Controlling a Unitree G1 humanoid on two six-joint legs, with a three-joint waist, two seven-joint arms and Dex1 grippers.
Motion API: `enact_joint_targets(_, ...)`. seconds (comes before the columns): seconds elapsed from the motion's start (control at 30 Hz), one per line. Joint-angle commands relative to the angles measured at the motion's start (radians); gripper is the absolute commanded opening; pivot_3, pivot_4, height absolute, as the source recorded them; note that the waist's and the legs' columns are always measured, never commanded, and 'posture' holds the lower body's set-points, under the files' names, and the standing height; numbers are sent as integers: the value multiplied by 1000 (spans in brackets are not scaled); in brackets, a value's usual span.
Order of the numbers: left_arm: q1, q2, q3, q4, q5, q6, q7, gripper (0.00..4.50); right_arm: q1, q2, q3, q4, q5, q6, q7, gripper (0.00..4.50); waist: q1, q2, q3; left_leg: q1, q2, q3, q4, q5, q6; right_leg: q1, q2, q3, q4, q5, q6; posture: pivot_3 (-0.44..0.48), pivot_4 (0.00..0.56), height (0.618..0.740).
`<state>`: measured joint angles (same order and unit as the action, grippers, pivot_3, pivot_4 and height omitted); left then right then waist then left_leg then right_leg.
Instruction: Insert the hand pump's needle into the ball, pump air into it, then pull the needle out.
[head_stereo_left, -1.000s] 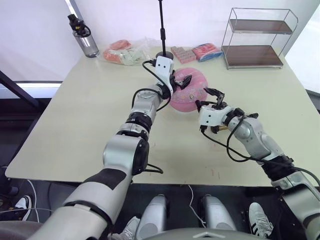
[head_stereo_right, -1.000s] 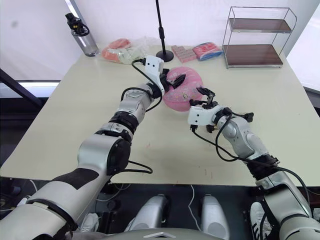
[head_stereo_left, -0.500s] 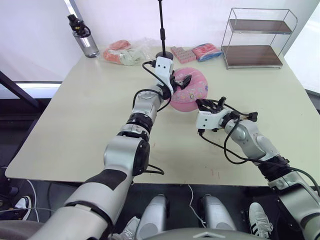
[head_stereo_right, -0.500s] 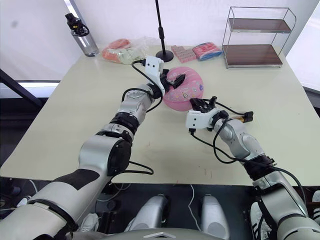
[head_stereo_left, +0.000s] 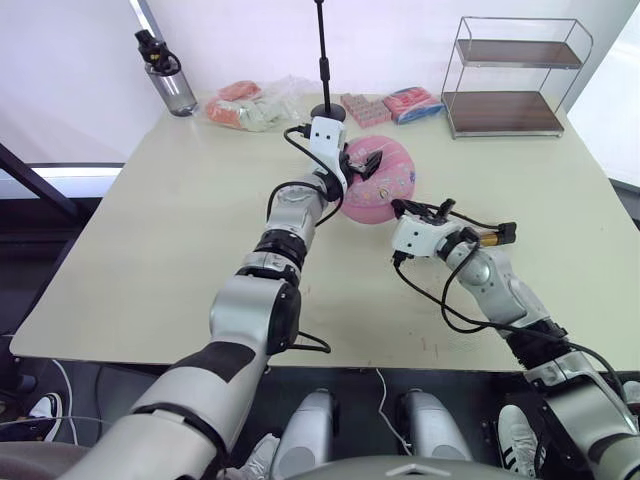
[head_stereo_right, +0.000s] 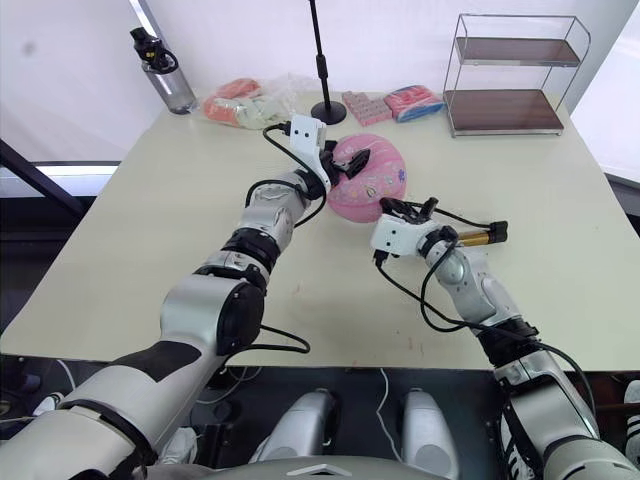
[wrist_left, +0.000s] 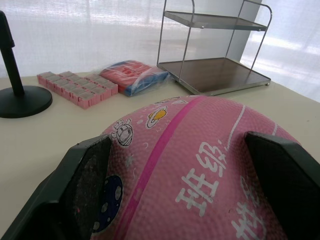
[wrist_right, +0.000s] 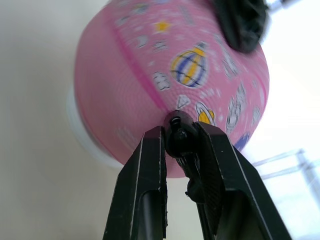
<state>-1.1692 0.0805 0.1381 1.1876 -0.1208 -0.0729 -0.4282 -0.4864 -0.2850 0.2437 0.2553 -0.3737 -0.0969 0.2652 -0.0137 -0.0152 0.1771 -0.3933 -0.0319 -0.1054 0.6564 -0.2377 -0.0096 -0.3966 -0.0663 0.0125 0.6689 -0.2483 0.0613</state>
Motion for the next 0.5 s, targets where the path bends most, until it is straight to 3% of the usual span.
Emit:
enact_joint_targets(0.03,46,-21,-13,43,28,17,47,4500,20,30,-106,-43,155,51,21,353,1,0,0,0,0,1,0,0,0,0,0,0,0,0,0,0,150,731)
enact_joint_targets(0.23,63,-48,-35,53,54,17,108,4500,73,114,-186,-117,362,158,66,353,8,0,-1,3,-1,-1,0,0,2,3,-1,0,0,1,1,0,150,731)
enact_joint_targets(0.5,81,-61,-50,71,81,31,171,4500,131,109,-191,-193,401,163,72,353,27,0,-3,3,-2,-1,0,0,2,3,-1,-1,0,1,1,0,150,731)
